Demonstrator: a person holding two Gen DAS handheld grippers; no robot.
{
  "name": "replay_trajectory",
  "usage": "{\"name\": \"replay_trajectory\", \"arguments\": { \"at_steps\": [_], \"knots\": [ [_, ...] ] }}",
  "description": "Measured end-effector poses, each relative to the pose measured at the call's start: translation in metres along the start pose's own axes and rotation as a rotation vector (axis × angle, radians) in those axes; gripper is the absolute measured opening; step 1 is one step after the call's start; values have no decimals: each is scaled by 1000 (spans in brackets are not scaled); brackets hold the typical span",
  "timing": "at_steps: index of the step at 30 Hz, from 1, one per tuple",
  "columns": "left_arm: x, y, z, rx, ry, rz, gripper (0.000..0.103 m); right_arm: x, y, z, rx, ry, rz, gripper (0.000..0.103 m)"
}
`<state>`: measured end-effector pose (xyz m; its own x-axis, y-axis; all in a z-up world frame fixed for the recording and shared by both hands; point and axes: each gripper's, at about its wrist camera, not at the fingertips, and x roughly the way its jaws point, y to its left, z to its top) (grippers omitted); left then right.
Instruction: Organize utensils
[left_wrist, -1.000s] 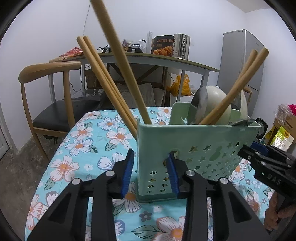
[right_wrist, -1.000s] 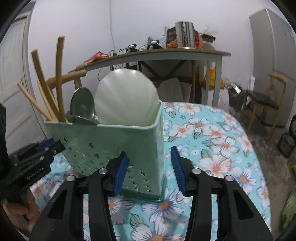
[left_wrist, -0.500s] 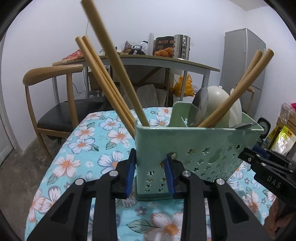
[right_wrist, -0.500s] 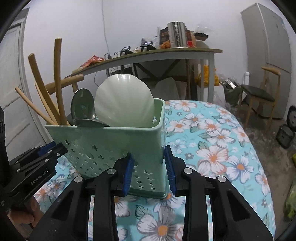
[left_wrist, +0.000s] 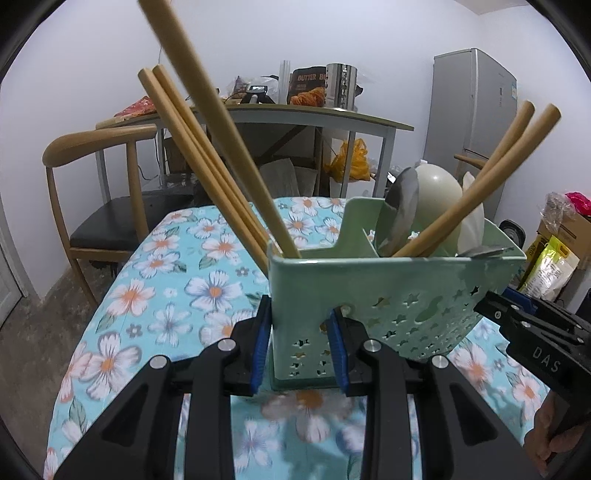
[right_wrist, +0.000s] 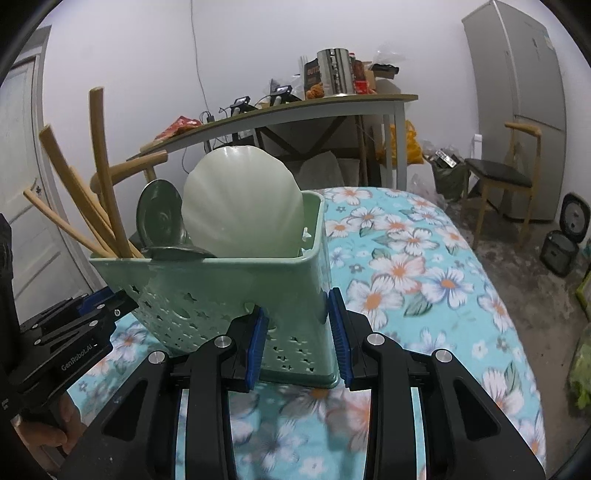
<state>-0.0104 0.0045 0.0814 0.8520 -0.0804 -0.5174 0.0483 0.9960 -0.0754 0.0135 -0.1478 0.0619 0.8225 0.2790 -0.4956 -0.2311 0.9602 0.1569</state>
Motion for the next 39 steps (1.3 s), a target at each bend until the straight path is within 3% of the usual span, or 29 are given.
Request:
{"name": "replay_trajectory", "arguments": {
  "at_steps": [10,19,29,34,35,37,39],
  "knots": [
    [-35,0,-19,51,56,0,29,-25,8,-17,-26,24,41,32],
    [-53,13,-16,16,131,-18,29,-35,5,-21,43,74,162,34],
    [-58,31,-20,3,182,-151,33,-30,2,-25,110,99,179,38],
    [-68,32,-21,51,157,-160,42,-31,4,-25,104,96,177,38],
    [-69,30,-22,58,154,-159,42,-32,3,-26,101,96,171,40],
    [-69,28,-23,67,154,-168,45,-33,1,-26,105,97,141,61],
    [-71,25,-23,72,147,-164,48,-35,-5,-26,129,96,116,65]
  ]
}}
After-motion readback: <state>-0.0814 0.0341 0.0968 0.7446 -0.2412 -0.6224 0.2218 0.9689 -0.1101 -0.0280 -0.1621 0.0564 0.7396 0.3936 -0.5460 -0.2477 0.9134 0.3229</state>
